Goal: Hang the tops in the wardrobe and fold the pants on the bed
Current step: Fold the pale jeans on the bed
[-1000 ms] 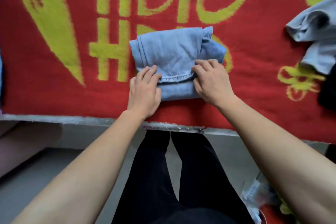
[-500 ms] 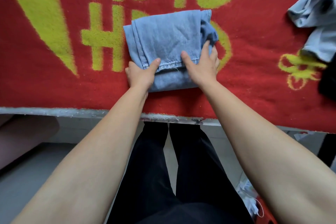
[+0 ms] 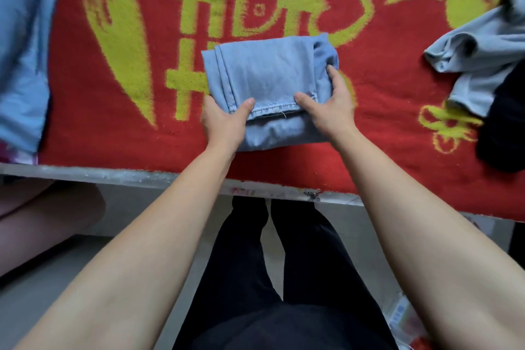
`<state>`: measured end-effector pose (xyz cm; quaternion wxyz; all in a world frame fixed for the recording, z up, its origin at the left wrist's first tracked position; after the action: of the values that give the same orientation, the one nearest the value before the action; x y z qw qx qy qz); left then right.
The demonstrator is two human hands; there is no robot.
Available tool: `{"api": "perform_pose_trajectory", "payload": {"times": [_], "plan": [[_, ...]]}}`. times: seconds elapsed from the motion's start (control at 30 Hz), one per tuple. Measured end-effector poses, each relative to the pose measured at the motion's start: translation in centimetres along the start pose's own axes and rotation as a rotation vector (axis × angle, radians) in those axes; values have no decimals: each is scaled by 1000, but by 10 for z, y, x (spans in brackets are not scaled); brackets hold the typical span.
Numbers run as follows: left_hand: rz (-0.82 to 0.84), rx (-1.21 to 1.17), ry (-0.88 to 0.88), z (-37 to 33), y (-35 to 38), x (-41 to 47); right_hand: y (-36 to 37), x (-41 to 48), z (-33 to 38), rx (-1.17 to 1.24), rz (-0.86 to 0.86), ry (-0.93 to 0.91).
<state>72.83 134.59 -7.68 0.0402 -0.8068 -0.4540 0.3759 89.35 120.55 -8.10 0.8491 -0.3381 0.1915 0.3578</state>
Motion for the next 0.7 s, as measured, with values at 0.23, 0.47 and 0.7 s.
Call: {"api": "perform_pose_trajectory", "payload": {"times": [0.23, 0.47, 0.7], "plan": [[-132, -130, 199, -81, -110, -74, -19, -101, 125, 93, -8, -252], [-217, -393, 412, -161, -209, -176, -55, -202, 244, 183, 43, -504], [-460, -382, 618, -200, -262, -284, -78, -267, 282, 438, 392, -577]]}}
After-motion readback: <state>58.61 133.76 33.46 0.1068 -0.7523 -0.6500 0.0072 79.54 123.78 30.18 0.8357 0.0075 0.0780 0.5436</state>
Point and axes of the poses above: each hand's wrist, its own x-axis towards the middle knuckle, its own y-axis out of the palm, z = x × y, the point moved 2 cm from there along x, towards the middle knuckle, and after that the axes turned 9 degrees about z, right-handed, at the moved point
